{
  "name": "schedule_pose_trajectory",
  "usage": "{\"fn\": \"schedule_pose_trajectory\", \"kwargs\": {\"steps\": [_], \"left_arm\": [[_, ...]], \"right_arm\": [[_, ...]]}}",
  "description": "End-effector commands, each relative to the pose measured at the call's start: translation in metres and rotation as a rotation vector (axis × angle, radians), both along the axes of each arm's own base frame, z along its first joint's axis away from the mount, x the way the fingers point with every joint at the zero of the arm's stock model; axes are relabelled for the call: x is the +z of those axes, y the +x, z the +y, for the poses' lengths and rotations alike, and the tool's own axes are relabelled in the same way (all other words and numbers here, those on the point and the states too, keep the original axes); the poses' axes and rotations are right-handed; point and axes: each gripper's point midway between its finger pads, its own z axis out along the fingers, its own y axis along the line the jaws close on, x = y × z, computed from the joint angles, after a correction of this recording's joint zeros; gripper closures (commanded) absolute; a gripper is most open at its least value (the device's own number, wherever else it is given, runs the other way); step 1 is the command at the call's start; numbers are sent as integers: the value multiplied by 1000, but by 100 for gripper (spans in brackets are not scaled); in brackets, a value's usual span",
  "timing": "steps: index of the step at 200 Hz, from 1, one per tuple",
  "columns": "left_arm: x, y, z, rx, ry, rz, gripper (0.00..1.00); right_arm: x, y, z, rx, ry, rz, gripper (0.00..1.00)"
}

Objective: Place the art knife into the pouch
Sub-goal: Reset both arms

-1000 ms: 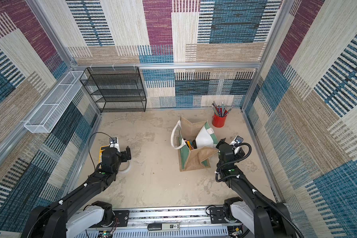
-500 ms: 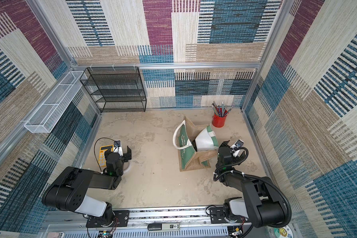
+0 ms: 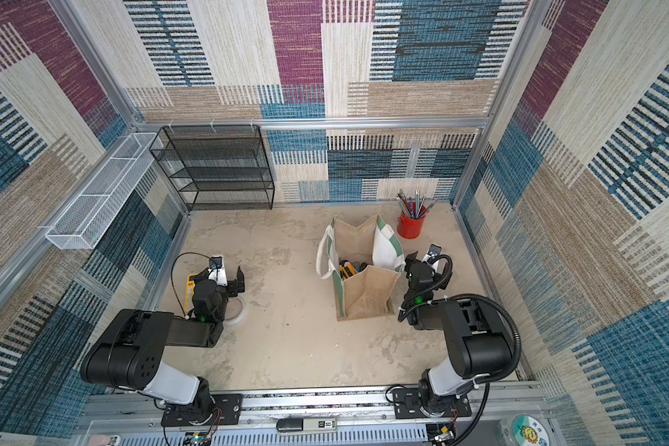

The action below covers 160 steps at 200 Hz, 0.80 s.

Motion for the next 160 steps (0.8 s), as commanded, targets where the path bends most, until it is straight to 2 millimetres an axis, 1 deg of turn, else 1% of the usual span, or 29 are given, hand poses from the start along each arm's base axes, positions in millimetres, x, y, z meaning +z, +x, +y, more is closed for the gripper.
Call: {"fn": "schedule_pose_trajectory", "kwargs": {"steps": [1,33,43,53,61,83,103,109,118,125,133,146,150,160], "left_arm": [[-8,7,-8,-68,-38,52,1],[-14,15,-4,-90,-91,115,1],[-14,16,-1,-76,-102,117,1],[-14,17,2,-61,-112,123,1],[-15,18,4,-61,-121,130,1],[-17,19,5,-64,-135,138,1],[-17,20,6,-72,-154,143,1],[-17,20,7,-73,-157,144,1],[-18,20,7,-75,-161,144,1],[-17,20,7,-75,-162,143,1],[-16,20,7,-75,-161,141,1],[-16,19,7,-74,-155,137,1],[-15,20,6,-77,-154,136,1],[-16,19,6,-79,-153,138,1]], "right_arm": [[20,4,16,115,-8,-90,1],[26,-5,25,180,-26,-132,1],[29,-9,31,219,-35,-151,1],[31,-12,42,289,-56,-171,1],[31,-15,43,296,-55,-176,1],[29,-11,44,322,-44,-168,1],[22,-8,53,426,-33,-165,1],[22,-11,52,430,-36,-186,1],[17,-9,53,432,-27,-148,1],[21,-10,53,433,-36,-172,1],[18,-10,53,431,-30,-155,1],[21,-11,48,401,-29,-174,1],[19,-11,48,403,-25,-164,1],[21,-11,48,402,-28,-173,1]]}}
